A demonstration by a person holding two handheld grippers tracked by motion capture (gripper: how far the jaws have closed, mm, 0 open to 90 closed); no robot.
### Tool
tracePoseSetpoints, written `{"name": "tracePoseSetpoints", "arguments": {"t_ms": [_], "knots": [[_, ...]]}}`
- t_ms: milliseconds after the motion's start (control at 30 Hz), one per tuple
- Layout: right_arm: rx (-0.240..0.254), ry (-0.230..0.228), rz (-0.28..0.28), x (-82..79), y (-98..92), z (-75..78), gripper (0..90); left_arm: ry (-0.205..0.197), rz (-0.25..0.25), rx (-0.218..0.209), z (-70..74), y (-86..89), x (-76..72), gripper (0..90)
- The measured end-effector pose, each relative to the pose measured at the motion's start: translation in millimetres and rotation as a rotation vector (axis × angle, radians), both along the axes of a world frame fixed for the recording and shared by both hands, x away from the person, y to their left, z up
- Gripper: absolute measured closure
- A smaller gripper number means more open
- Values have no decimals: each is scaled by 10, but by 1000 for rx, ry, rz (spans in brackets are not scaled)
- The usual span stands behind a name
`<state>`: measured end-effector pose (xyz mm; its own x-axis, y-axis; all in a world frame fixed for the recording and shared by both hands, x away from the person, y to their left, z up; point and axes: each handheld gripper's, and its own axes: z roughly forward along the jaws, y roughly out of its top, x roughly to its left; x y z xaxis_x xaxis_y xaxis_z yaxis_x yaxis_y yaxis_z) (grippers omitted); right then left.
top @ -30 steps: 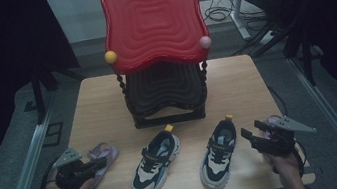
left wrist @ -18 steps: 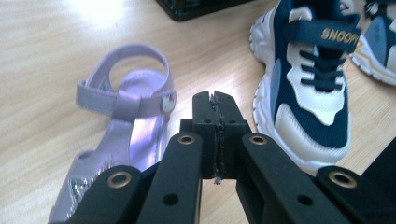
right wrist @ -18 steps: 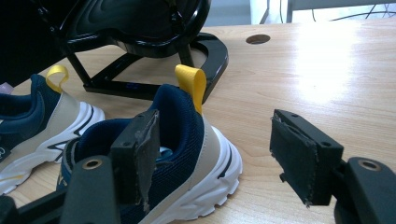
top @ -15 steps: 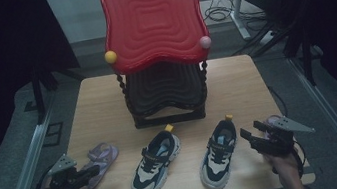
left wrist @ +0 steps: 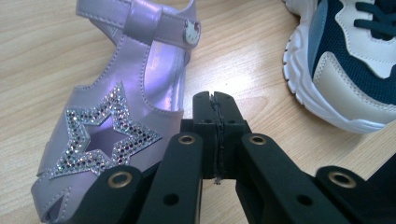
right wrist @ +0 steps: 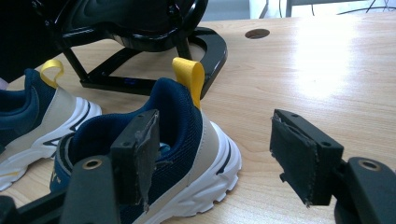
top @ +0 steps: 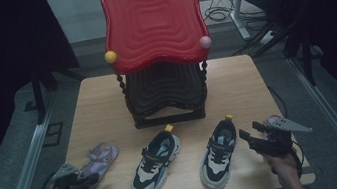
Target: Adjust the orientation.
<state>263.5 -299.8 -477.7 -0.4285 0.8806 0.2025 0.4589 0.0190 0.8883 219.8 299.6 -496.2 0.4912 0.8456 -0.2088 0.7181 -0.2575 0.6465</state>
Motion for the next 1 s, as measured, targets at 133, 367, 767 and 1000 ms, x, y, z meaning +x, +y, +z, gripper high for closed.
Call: {"name": "tracePoseSetpoints", "arguments": {"t_ms": [133,367,767,1000], "knots": [[-1,5,0,2,-3,-6,338,10,1,2,-28,-6,-7,889],[-5,8,-4,4,9,-24,337,43,-18,31,-128,-56,3,890],[-13,8,-9,4,7,-31,337,80,13,53,-222,23,-38,888],[-15,8,-9,6,11,-35,338,85,14,51,-241,33,-51,890]]}}
